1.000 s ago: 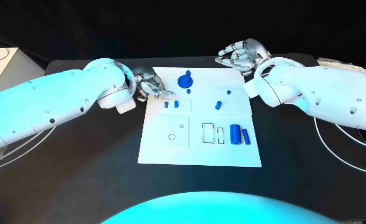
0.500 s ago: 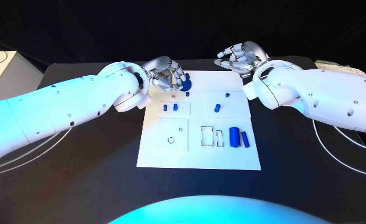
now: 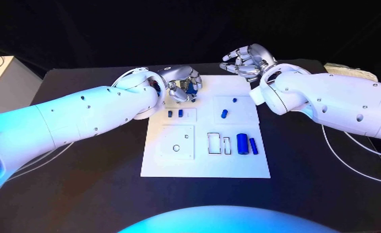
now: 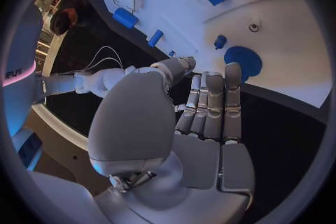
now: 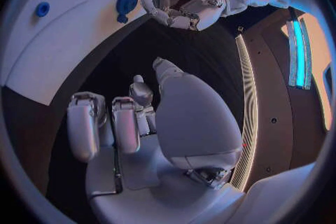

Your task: Assemble the parts on the task board

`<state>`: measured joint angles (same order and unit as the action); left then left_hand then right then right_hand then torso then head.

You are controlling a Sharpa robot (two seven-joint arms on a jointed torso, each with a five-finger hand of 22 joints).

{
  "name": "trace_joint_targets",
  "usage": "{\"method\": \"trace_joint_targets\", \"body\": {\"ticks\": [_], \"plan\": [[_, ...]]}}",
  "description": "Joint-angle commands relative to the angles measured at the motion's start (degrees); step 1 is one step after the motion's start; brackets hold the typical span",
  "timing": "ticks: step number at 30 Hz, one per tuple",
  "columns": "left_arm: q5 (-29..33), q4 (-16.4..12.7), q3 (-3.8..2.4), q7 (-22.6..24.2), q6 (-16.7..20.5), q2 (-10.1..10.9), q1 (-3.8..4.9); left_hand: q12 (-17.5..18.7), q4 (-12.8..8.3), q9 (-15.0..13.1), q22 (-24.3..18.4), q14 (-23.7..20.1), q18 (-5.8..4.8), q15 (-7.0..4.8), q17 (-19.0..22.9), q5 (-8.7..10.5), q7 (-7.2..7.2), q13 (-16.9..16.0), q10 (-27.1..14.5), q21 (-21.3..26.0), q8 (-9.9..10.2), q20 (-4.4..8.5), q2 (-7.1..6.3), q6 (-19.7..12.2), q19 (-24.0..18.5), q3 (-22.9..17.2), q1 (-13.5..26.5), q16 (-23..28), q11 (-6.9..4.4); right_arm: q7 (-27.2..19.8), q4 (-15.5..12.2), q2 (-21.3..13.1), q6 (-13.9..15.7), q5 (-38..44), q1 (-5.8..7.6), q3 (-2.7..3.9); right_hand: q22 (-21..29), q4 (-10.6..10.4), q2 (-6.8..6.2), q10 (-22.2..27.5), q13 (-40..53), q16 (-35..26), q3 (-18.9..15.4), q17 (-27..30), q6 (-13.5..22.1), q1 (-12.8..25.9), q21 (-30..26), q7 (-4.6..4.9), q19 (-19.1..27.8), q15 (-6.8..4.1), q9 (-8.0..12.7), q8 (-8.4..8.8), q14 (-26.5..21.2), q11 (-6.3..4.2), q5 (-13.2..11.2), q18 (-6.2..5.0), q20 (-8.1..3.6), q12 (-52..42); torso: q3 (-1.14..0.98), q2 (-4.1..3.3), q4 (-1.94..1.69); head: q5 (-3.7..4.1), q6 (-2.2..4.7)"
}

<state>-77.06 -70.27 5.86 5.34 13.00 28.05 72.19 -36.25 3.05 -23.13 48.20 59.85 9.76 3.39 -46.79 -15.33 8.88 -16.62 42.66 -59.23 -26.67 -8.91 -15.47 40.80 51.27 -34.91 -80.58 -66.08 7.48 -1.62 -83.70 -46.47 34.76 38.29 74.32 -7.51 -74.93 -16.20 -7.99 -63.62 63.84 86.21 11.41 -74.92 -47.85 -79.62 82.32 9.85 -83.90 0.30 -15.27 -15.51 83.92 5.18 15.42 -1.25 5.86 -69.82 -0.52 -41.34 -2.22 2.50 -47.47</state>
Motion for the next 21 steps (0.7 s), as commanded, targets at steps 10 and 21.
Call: {"method": "trace_joint_targets", "body": {"ticks": [10,21], "plan": [[-11.2,2.69,0.24,-2.1,-4.65,-2.51,-0.11,1.06,-0.75,1.21,0.41,-1.0,0.74,-0.13,2.45,0.45,-0.61,1.44,-1.63,-0.42,1.18,-0.06,-0.59,1.54,-0.11,0.87,0.96,-0.71,-0.19,-1.0,-0.46,0.04,-0.22,1.42,-0.01,0.01,-9.01,-0.01,-0.01,0.45,-0.11,-0.18,0.41,-7.31,0.3,0.09,-0.33,0.11,-3.08,0.19,0.06,-0.14,4.1,-0.08,-0.13,-0.72,0.32,0.22,-0.09,0.07,0.0,0.31,-0.14],[-12.41,3.46,0.3,-4.01,-8.21,-3.2,-0.13,0.47,-1.18,2.41,2.97,1.62,0.17,-0.38,0.94,0.41,-0.7,2.56,0.71,-2.49,2.26,0.18,-0.11,3.69,2.45,1.02,1.35,-4.14,-0.57,-0.93,-0.54,0.01,-0.21,1.49,0.01,0.01,-9.01,-0.01,-0.01,0.45,-0.11,-0.18,0.41,-7.31,0.3,0.09,-0.33,0.11,-3.08,0.19,0.06,-0.14,4.1,-0.08,-0.13,-0.72,0.32,0.22,0.0,0.07,-0.05,0.55,-0.42]]}}
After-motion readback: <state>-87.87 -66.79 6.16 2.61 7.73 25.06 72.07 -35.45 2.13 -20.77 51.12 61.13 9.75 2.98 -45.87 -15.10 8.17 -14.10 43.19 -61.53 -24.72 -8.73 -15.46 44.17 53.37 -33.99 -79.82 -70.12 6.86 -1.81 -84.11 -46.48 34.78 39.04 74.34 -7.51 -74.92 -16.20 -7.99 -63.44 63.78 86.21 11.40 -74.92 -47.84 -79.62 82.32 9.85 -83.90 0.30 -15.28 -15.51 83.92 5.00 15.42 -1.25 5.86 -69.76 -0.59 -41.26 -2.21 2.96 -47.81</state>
